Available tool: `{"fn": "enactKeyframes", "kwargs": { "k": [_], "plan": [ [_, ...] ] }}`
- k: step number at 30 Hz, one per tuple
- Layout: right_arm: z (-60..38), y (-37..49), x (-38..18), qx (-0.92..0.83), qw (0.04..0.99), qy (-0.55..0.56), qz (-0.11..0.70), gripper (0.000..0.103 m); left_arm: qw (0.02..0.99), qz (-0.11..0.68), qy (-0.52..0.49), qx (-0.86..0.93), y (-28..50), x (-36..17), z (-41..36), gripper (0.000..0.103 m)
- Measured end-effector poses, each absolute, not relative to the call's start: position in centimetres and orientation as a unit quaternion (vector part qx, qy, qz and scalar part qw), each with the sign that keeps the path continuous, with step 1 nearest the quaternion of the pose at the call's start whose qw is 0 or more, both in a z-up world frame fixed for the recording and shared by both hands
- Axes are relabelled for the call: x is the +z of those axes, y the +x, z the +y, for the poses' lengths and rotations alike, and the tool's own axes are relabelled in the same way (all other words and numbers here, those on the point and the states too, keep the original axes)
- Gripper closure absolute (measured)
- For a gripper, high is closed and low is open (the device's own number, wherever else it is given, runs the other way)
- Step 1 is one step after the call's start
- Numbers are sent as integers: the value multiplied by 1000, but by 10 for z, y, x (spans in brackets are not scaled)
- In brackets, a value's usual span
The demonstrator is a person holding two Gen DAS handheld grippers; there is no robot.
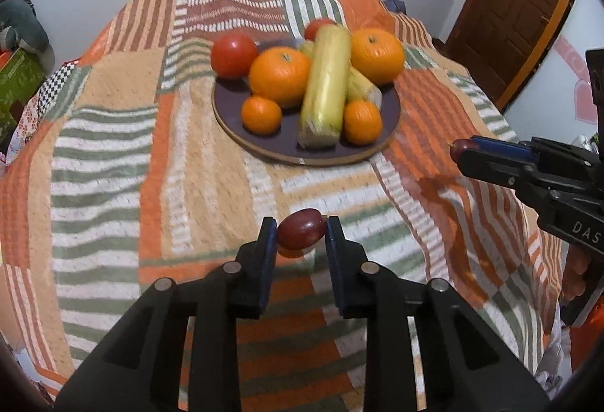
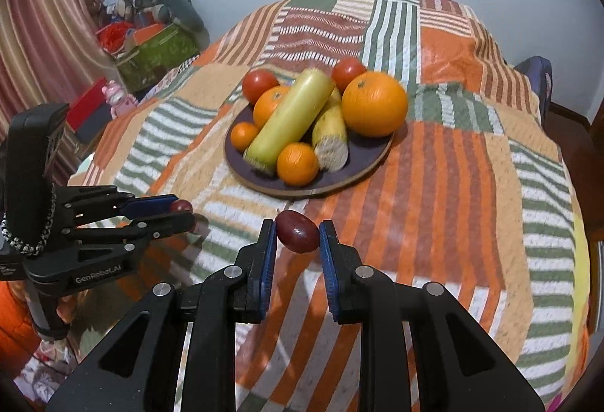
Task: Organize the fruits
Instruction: 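Carry both plums onto the plate and open both tools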
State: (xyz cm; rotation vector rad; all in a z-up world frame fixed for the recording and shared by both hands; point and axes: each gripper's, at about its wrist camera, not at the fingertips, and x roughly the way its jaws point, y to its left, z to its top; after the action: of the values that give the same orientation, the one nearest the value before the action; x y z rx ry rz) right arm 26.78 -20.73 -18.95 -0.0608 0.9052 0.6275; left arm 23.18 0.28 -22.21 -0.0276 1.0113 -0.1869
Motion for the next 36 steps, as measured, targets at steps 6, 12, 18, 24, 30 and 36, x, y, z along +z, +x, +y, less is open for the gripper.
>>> {"fn": "enactKeyframes", "kwargs": {
  "k": [6,12,18,24,30,36],
  "plan": [
    [-205,288,-185,293,859,-25,420,82,880,468,-19,-82,256,-212,10,77],
    [-199,307,-192,289,859,-32,421,82,878,471,-22,-81,279,-219,12,77],
    [-196,324,-206,282,853,-36,437,82,875,478,-5,-78,294,-228,8,77],
    [-193,331,-217,286,846,-42,448,82,873,481,-9,-77,302,-233,9,77],
    [-190,335,-222,288,844,-45,451,81,873,482,-13,-73,305,-235,11,75],
    [-193,336,-220,284,844,-47,452,78,884,464,-9,-59,300,-229,15,48]
  ]
}}
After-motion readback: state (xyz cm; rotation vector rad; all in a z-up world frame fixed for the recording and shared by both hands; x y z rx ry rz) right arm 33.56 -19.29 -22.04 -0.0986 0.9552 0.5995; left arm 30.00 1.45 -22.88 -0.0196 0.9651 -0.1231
